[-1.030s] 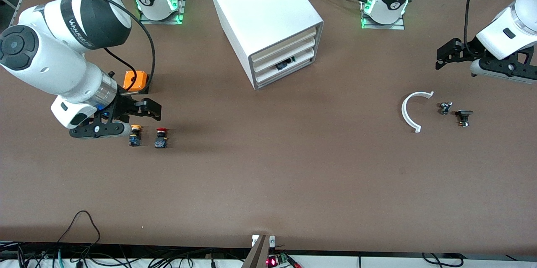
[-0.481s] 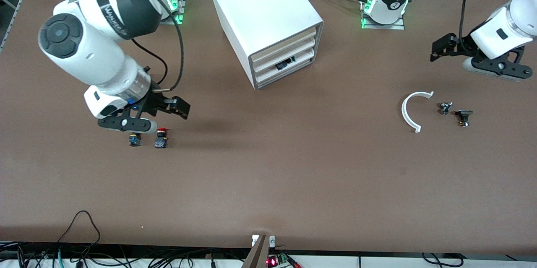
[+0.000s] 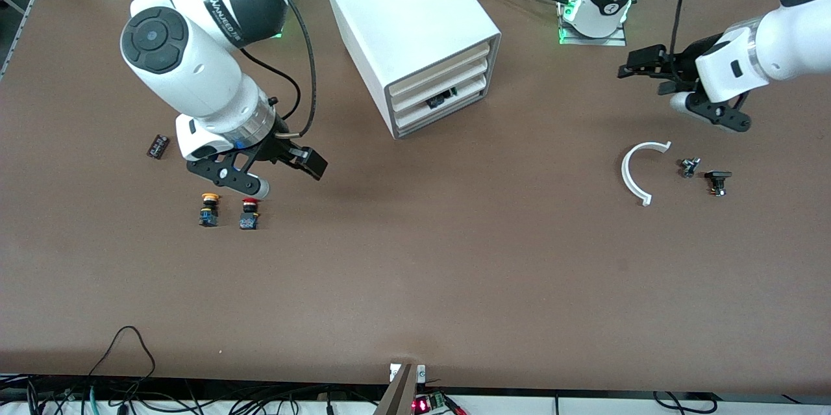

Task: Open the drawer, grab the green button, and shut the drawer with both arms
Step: 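Reach the left gripper to the cabinet drawer and pull it open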

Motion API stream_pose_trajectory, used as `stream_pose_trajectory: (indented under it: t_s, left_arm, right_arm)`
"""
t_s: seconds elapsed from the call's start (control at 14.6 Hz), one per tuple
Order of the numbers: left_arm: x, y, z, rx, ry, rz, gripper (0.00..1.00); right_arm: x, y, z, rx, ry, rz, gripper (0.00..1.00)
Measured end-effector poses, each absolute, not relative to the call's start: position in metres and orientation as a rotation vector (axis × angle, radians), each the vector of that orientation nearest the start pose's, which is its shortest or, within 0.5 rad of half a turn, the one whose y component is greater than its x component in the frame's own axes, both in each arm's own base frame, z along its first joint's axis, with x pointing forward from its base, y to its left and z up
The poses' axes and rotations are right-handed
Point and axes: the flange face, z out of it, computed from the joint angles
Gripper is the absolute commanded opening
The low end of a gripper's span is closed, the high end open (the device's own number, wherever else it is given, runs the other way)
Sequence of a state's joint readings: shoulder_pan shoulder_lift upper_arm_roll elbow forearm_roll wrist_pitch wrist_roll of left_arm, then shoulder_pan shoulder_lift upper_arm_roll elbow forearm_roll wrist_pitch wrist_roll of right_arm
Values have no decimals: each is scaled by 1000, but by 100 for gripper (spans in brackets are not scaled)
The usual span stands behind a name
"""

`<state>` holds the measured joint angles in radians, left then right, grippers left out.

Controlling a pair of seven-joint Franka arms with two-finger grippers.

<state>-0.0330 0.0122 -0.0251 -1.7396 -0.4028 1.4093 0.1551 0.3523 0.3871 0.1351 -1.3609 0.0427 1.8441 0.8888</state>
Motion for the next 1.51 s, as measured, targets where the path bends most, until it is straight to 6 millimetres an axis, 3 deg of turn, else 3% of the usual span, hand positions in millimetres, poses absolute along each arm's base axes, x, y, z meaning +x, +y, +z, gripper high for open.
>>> stream_pose_trajectory:
  t_s: [0.21,0.34,0.69,0.89,1.03,1.24,1.51]
  left_arm:
    - [534,-94,511,-3623,532,677,100]
    - [543,-106,481,-3708,702,756,100]
    - [567,-132,372,-3858,1188,846,100]
    - [568,-148,307,-3921,1312,793,100]
    - [554,-165,271,-3980,1355,662,100]
    - [507,-188,219,-4037,1356,640,94]
    - [460,-200,180,-4125,1265,607,85]
  right_arm:
    - [608,326,513,-2862,778,-21,100]
    - [608,334,513,-2787,857,7,100]
    - [614,339,519,-2641,940,43,100]
    - [617,338,523,-2585,991,42,100]
    - [618,338,523,-2572,1008,41,100]
    - [618,338,523,-2569,1015,41,100]
    - [618,339,523,-2568,1016,41,100]
